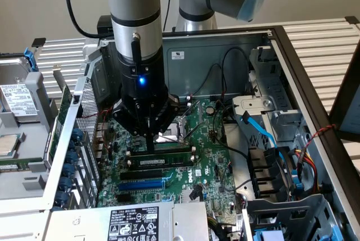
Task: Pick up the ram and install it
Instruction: 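Press down the ram until it locks into place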
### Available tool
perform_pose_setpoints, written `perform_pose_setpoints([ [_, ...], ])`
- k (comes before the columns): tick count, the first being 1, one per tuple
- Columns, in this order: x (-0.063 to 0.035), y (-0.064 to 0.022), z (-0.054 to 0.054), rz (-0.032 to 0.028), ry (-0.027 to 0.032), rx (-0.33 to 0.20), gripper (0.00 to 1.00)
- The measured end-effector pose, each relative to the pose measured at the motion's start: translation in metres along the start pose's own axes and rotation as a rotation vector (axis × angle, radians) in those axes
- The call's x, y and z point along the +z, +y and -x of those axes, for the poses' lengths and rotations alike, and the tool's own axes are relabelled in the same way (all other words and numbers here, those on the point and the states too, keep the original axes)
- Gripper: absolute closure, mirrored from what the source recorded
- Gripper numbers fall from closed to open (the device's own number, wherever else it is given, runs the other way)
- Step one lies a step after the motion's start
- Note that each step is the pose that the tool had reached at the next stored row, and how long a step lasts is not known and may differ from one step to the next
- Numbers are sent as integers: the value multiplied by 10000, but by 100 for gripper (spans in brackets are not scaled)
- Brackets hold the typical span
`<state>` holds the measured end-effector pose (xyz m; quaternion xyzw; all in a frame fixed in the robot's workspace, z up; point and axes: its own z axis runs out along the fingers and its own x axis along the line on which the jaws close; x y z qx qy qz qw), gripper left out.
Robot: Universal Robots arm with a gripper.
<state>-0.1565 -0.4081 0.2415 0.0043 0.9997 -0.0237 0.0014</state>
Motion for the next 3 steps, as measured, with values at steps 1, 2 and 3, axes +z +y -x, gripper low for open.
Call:
perform_pose_setpoints([
  [1,0,0,0,0,0,0,89],
  [2,0,0,0,0,0,0,89],
  [3,0,0,0,0,0,1,89],
])
